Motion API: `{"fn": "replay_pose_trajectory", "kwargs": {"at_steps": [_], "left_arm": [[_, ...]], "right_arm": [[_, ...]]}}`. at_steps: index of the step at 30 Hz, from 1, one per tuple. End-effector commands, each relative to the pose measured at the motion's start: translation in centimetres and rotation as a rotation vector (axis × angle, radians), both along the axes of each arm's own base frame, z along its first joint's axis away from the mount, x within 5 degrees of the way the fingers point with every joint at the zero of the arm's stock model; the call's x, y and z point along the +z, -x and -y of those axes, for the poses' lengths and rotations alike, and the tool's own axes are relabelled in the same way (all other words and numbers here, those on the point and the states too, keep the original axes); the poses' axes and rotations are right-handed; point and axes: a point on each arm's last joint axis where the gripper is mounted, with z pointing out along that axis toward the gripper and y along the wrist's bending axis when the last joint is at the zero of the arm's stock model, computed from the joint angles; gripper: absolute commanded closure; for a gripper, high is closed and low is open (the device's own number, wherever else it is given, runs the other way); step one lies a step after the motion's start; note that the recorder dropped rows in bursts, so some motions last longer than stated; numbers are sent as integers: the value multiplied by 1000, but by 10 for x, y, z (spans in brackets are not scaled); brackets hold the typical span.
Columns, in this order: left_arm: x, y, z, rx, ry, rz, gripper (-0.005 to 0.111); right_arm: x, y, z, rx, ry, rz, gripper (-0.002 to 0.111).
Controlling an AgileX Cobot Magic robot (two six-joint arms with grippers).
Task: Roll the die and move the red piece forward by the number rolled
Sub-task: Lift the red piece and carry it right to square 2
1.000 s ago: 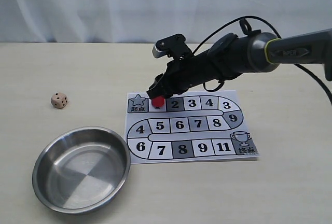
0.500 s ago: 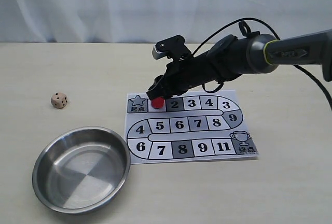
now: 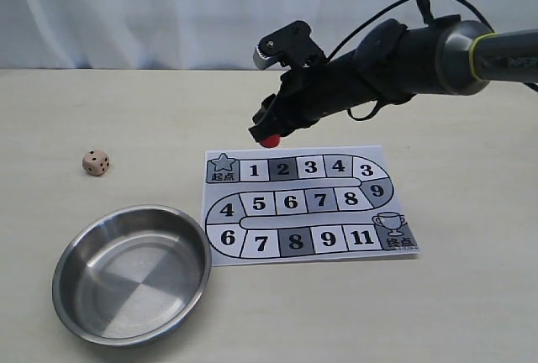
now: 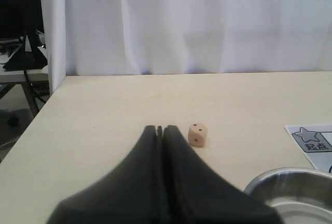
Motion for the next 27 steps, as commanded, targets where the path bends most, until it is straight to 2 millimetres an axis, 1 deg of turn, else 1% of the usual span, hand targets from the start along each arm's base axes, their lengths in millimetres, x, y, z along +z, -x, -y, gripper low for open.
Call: {"fn": "replay_pose_trajectory", "kwargs": {"at_steps": [1, 4, 6, 12, 17, 20, 21, 22, 23, 25, 27], "left_arm": [[0, 0, 0, 1, 5, 10, 107], [0, 0, 0, 1, 5, 10, 107], [0, 0, 0, 1, 5, 10, 107], [0, 0, 0, 1, 5, 10, 107], [0, 0, 0, 1, 5, 10, 107], [0, 0, 0, 1, 5, 10, 107], [0, 0, 0, 1, 5, 10, 107], [0, 0, 0, 1, 5, 10, 107], [0, 0, 0, 1, 5, 10, 107], [0, 0, 0, 1, 5, 10, 107], [0, 0, 0, 1, 5, 10, 107]], "right_arm": [[-7, 10, 12, -45, 31, 45, 104], [-15, 17, 13, -46, 18, 23, 104], [-16, 17, 16, -68, 0, 19, 104], [-19, 10, 26, -133, -77, 4, 104], [-28, 8, 26, -146, -96, -10, 104], [-37, 7, 25, -150, -91, -29, 104], [-47, 7, 25, -151, -81, -51, 104], [-51, 7, 25, -151, -78, -59, 104], [-62, 8, 25, -146, -72, -85, 104], [-70, 11, 21, -108, -86, -121, 104], [-71, 11, 21, -92, -81, -120, 104]]}}
